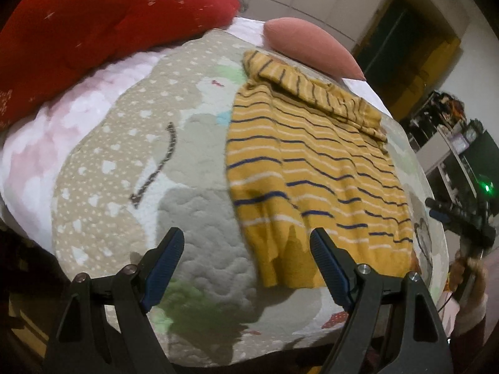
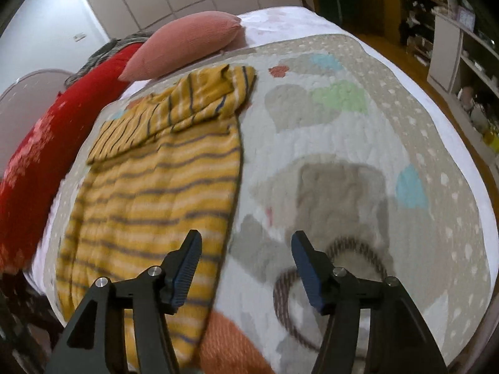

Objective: Fold small clothes

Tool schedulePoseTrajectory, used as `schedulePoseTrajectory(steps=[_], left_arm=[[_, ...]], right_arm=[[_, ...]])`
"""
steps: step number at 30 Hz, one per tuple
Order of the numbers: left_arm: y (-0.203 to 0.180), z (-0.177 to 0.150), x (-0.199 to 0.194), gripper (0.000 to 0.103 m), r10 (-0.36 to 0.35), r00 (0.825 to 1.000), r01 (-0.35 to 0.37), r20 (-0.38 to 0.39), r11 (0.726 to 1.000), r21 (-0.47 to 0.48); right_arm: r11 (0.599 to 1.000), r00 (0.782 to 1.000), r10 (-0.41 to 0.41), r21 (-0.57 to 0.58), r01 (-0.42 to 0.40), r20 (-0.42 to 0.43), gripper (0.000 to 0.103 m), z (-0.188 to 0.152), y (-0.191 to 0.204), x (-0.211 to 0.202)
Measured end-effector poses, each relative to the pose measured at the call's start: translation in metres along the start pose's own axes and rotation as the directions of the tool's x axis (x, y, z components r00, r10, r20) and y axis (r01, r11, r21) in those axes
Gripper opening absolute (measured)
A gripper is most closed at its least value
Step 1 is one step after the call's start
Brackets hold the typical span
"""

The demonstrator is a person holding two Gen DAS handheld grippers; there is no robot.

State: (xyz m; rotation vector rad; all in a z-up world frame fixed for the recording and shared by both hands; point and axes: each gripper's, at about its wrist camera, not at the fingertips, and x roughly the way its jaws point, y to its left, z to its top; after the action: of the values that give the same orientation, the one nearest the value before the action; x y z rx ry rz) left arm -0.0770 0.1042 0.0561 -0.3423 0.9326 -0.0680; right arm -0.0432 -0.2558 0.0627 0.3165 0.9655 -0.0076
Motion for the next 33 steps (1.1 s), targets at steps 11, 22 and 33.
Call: schedulePoseTrajectory(steps=[11, 22, 33], left_arm=[[-0.032, 0.005, 0.022, 0.082, 0.055, 0.998, -0.053, -0.024, 0.995, 0.083], [-0.037, 0.003, 0.03, 0.082, 0.028, 0.998, -0.024, -0.05, 0.997, 0.067], [-0.015, 0.009, 0.027, 0.082, -0.021, 1.0, 0.021, -0.014, 1.0, -0.021]], right_arm=[[0.995, 0.996, 0.088, 0.035, -0.088, 0.011, 0.07, -0.054, -0.014, 0.0], [0.971, 0.984, 0.175, 0.164, -0.175, 0.011, 0.076, -0.067, -0.037, 0.012], [0.96, 0.973, 0.23, 0.161, -0.231, 0.022, 0.086, -0.066, -0.024, 0.02]])
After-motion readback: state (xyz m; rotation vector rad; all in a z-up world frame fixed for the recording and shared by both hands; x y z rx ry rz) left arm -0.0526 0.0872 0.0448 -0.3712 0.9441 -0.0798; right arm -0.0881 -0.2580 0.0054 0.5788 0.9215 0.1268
